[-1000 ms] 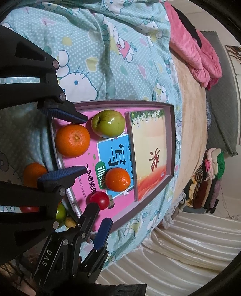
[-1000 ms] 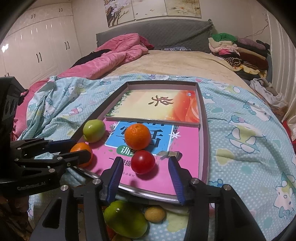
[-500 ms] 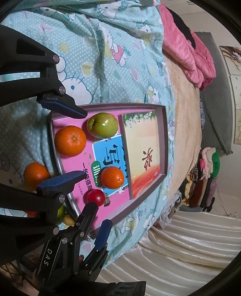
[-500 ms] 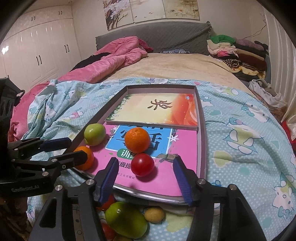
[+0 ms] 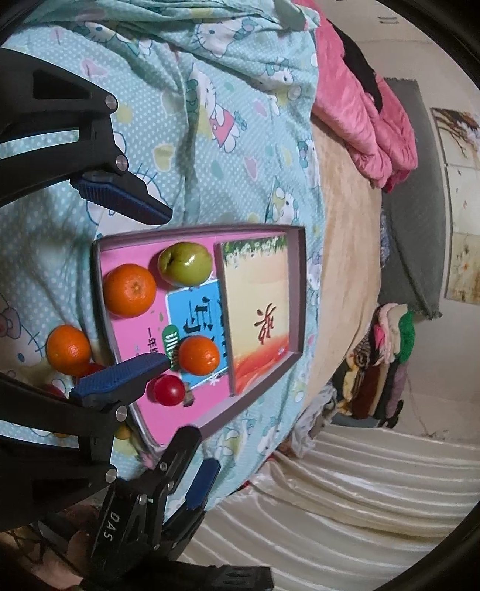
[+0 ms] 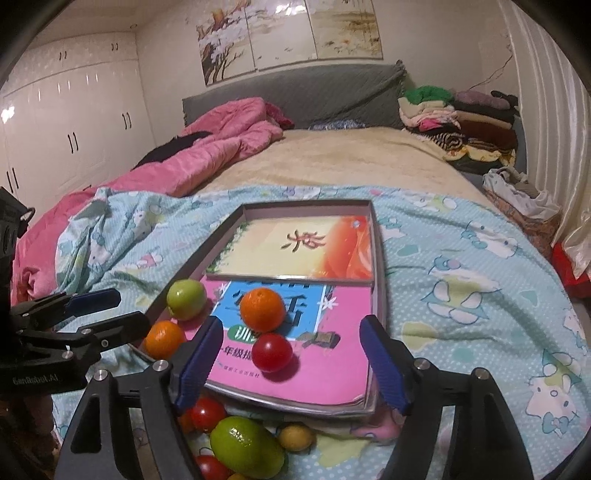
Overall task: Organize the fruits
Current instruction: 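Withdraw both open tools from the tray back to the fruit cluster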
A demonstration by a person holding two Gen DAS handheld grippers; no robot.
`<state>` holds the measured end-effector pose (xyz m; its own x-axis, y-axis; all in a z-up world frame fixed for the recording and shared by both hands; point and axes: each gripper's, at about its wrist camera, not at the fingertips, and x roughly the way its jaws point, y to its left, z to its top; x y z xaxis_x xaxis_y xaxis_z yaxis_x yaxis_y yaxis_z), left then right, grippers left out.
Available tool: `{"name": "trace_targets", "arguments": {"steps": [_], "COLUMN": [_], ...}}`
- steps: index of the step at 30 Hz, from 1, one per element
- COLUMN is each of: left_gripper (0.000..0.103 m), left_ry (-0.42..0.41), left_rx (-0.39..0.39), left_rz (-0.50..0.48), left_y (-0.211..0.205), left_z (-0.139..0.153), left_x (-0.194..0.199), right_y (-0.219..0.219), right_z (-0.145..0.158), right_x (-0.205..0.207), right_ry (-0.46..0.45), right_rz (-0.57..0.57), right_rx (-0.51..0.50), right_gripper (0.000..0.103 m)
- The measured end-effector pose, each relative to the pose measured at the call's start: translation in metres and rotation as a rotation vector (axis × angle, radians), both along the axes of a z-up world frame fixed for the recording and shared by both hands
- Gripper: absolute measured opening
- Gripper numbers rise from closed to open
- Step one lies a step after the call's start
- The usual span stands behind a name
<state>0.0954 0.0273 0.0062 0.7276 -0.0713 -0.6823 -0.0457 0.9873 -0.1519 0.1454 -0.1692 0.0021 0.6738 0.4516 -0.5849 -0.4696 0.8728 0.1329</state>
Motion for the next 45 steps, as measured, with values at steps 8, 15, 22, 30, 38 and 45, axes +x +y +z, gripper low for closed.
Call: {"name": "trace_targets", "arguments": {"steps": [8, 15, 22, 30, 38, 45], "left_gripper": [0.074, 0.074, 0.074, 0.074, 0.074, 0.074], "left_ry": [-0.019, -0.015, -0.024, 0.004, 0.027, 0.051], "left_rx": [-0.027, -0.046, -0.081, -0.082, -0.079, -0.078], "left_rz": [0.020, 0.017, -0.004, -0.031, -0.047, -0.063], "left_y": [0.010, 0.014, 0.012, 0.004, 0.000, -0.004], "left_z": [0.007, 0.008, 0.012, 0.010, 0.007, 0.004], "left_x": [-0.007, -0.013, -0.021, -0.025, -0.030, -0.032], "right_y": [-0.014, -0.028, -0.040, -0.034, -0.024, -0.018], "right_z": [0.011, 0.019, 0.024, 0.023, 0.015, 0.009], "right_x": [-0.001, -0.006, -0.016, -0.030, -0.044, -0.053], "right_ry": [-0.037, -0.032, 0.014, 0.055, 0.105, 0.133], "right_rz": [-0.044, -0.068, -0.089, -0.079, -0.062, -0.045], "right_rx": [0.041, 0.072, 0.111, 0.094, 0.062, 0.042], "right_gripper": [0.081, 0.081, 0.085, 0.085, 0.085, 0.085]}}
